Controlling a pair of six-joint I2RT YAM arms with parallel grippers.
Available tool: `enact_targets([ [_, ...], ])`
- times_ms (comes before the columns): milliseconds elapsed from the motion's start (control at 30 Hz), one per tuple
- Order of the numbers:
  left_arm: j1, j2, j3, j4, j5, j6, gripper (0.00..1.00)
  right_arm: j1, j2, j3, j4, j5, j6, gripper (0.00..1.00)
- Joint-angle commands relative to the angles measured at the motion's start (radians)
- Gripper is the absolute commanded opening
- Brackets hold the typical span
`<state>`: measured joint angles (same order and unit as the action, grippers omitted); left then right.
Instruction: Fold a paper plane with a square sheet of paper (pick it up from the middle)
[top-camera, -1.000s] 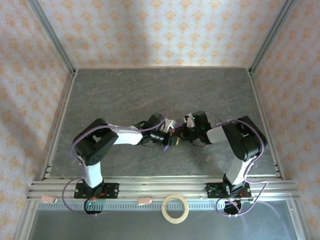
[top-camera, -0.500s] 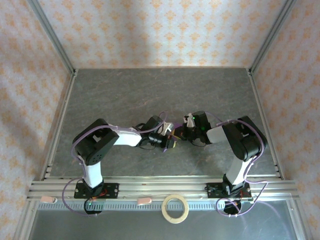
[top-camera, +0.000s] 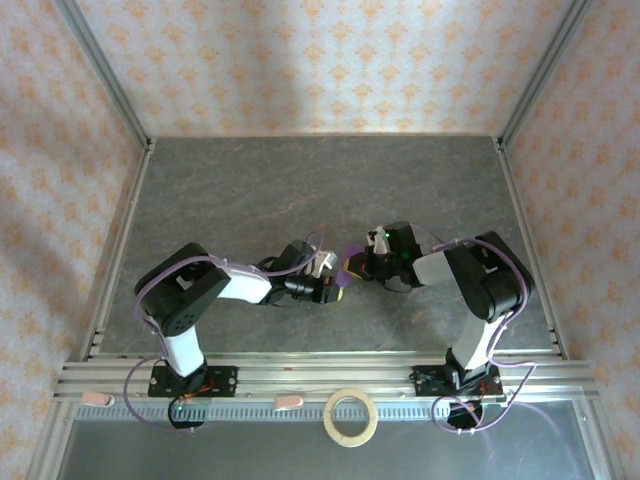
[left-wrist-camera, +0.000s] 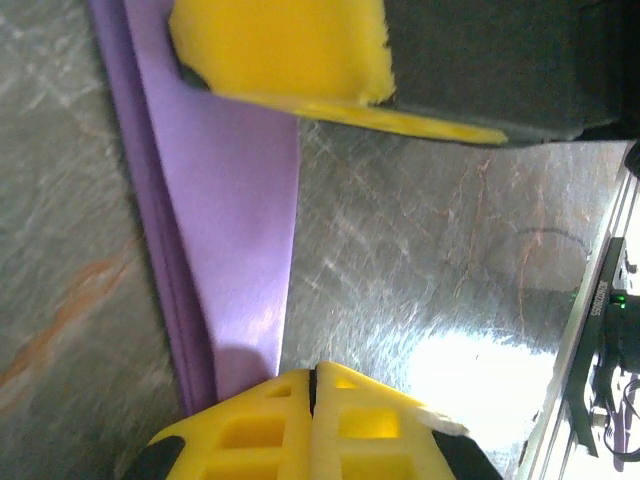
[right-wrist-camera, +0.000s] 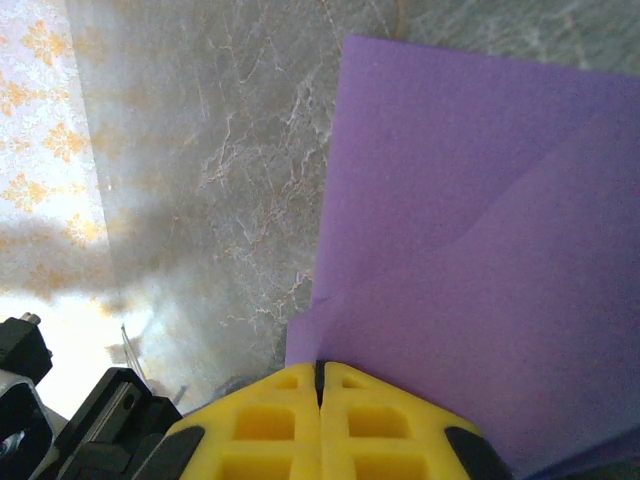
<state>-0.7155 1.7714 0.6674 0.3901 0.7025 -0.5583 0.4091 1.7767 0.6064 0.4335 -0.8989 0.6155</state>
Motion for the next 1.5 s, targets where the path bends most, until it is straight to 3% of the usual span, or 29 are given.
enact_targets([
  [0, 0.004, -0.027, -0.060, -0.098, -0.006, -0.004, 0.00, 0.003, 0.089, -0.017, -0.121, 0.204, -0.043, 0.00],
  [300, 0.003, -0.152, -0.131, -0.202, -0.049, 0.032, 0.00, 0.001, 0.084, -0.009, -0.126, 0.201, -0.040, 0.00],
  [500, 0.004, -0.232, -0.070, -0.150, -0.052, -0.003, 0.00, 0.003, 0.083, -0.005, -0.127, 0.195, -0.036, 0.00],
  [700, 0.006, -0.110, 0.079, -0.107, -0.058, -0.019, 0.00, 0.003, 0.089, -0.005, -0.118, 0.186, -0.030, 0.00],
  [1000, 0.019, 0.060, 0.172, -0.093, -0.131, -0.022, 0.00, 0.003, 0.083, -0.010, -0.098, 0.160, -0.021, 0.00],
  [1167, 0.017, 0.089, 0.133, -0.134, -0.192, -0.022, 0.00, 0.003, 0.064, -0.002, -0.081, 0.132, -0.012, 0.00],
  [1467, 0.017, 0.082, -0.024, -0.111, -0.189, -0.022, 0.00, -0.015, -0.099, 0.103, -0.204, 0.196, 0.000, 0.00],
])
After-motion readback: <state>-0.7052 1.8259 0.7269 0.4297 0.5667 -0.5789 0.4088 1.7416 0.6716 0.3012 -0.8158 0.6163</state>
